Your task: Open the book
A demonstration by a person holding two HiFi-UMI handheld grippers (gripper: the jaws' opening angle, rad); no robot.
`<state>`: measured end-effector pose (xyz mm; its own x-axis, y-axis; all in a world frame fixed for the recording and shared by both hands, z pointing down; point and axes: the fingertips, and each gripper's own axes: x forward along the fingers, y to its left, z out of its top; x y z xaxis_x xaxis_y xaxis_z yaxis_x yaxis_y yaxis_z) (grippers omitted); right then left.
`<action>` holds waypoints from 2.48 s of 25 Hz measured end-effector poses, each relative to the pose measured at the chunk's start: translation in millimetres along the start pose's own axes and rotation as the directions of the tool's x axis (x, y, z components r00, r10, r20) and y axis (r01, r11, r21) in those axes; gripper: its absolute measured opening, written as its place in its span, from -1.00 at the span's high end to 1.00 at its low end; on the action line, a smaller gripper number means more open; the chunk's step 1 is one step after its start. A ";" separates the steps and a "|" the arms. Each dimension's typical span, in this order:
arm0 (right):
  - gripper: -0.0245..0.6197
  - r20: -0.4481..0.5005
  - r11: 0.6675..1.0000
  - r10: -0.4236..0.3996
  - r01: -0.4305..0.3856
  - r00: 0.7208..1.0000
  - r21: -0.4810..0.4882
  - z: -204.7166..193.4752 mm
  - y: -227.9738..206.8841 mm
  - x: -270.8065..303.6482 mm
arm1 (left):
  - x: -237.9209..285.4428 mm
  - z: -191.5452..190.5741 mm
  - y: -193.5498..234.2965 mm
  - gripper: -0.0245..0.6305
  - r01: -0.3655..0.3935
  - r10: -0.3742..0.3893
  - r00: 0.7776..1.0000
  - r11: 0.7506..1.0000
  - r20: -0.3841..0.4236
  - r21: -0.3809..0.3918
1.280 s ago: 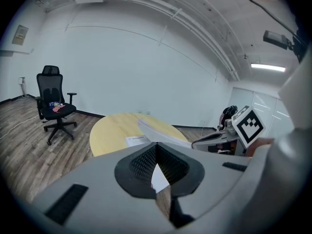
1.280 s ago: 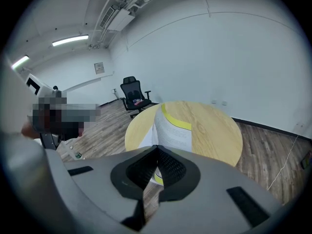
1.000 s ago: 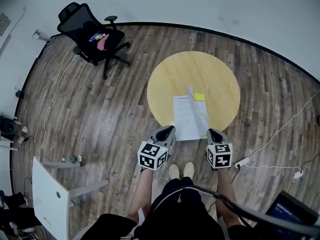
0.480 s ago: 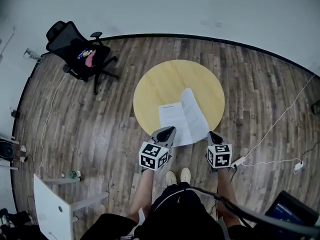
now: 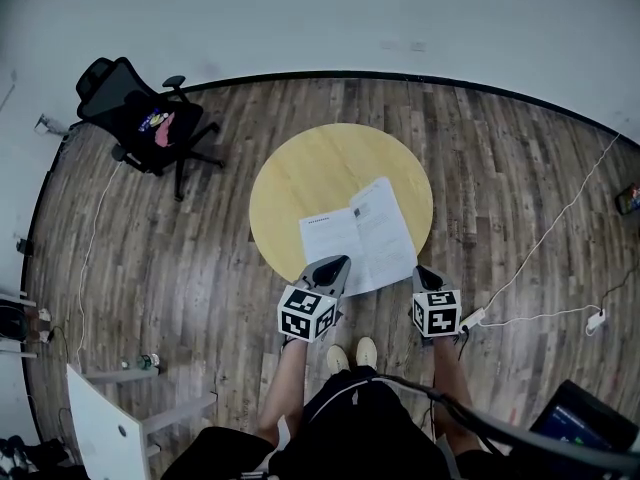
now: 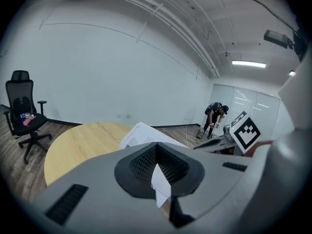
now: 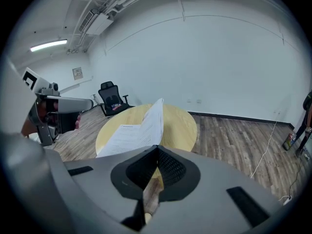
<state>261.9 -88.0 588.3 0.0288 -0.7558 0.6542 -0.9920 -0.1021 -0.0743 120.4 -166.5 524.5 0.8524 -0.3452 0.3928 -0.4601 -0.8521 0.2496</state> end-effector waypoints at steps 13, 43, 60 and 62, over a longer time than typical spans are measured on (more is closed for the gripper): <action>0.90 -0.035 0.999 -0.021 0.022 0.999 0.039 -26.4 -32.6 11.1 | 22.7 -31.0 -1.9 0.93 -0.005 0.004 0.998 1.000 -0.059 -0.025; 0.90 -0.174 0.995 -0.041 0.056 0.984 0.085 -89.0 -65.7 66.9 | 60.6 -93.6 37.4 0.93 -0.037 0.018 0.988 0.992 -0.153 -0.119; 0.90 -0.193 0.992 -0.033 0.056 0.981 0.117 -106.7 -68.4 83.1 | 71.3 -113.2 41.2 0.93 -0.031 0.004 0.981 0.990 -0.194 -0.136; 0.90 -0.186 0.991 -0.032 0.055 0.982 0.124 -105.2 -68.2 82.8 | 71.8 -113.1 40.9 0.93 -0.028 0.001 0.981 0.990 -0.196 -0.136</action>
<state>319.0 -75.6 726.7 0.0367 -0.6185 0.7850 -0.9659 -0.2235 -0.1309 134.7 -181.7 663.0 0.7867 -0.2626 0.5587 -0.5137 -0.7804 0.3564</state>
